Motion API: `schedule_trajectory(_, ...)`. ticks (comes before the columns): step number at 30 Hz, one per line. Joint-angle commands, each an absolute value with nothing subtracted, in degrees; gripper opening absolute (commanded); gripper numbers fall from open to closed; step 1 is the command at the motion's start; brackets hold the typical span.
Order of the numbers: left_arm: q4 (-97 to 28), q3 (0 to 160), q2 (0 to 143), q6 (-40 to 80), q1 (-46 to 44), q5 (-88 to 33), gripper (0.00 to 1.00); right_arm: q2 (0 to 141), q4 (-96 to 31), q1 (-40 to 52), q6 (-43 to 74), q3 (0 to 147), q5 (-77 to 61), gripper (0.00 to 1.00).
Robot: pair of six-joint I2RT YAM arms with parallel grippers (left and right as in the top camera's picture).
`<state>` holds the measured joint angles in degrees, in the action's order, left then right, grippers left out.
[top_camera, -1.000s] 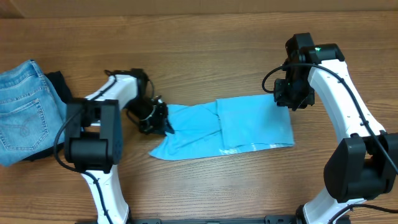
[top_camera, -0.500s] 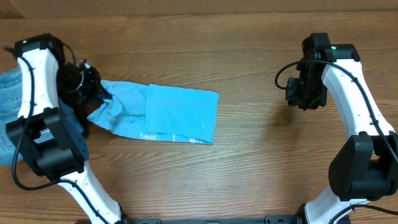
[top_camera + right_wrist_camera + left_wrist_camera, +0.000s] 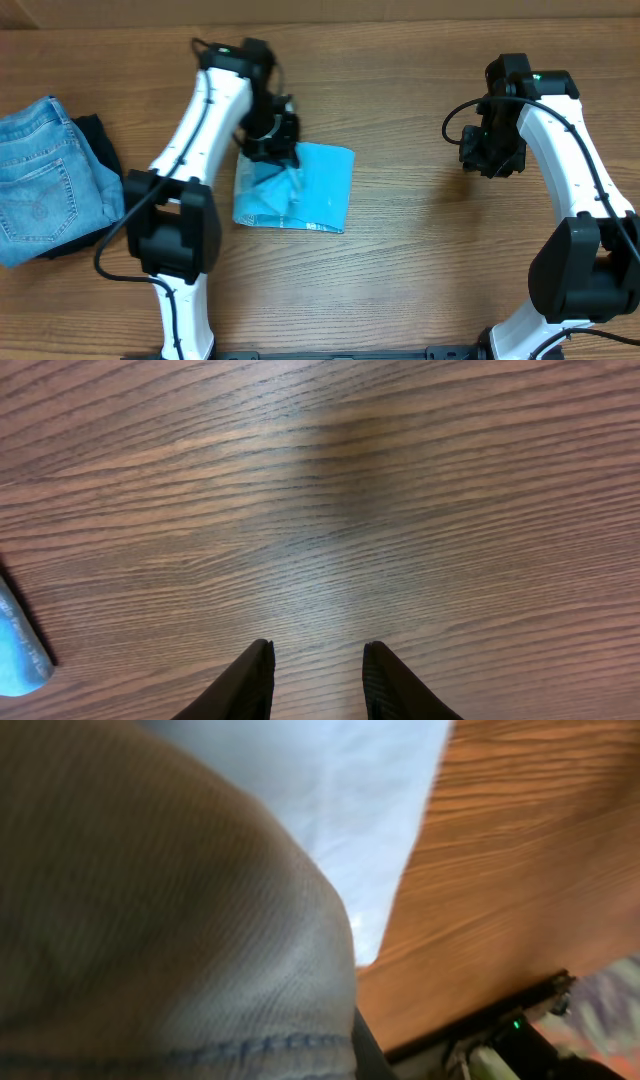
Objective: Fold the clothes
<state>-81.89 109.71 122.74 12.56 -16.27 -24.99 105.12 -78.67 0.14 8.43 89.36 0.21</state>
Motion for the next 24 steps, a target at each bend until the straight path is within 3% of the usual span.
schedule_trajectory(1,-78.06,111.18,122.43,18.15,-22.74,-23.57,0.04,104.88,-78.74,0.03,8.82,90.04,-0.1,0.33)
schedule_trajectory(6,-72.93,111.18,122.45,21.52,-28.99,-23.46,0.05,104.88,-78.78,0.03,8.82,90.04,-0.1,0.33)
schedule_trajectory(10,-72.38,111.18,122.45,21.52,-30.06,-20.49,0.11,104.88,-78.83,0.03,8.82,90.04,-0.12,0.33)
schedule_trajectory(13,-72.77,111.18,122.45,21.45,-30.0,-20.32,0.2,104.88,-79.07,0.03,8.82,90.04,-0.12,0.33)
schedule_trajectory(15,-72.82,111.18,122.45,21.43,-30.02,-20.36,0.37,104.88,-79.09,0.03,8.82,90.04,-0.12,0.33)
schedule_trajectory(20,-72.82,111.18,122.45,15.46,-30.46,-24.08,0.39,104.88,-79.15,0.03,8.82,90.04,-0.08,0.33)
schedule_trajectory(24,-74.08,111.18,122.45,15.49,-29.41,-20.84,0.31,104.88,-79.22,0.03,8.82,90.04,-0.12,0.34)
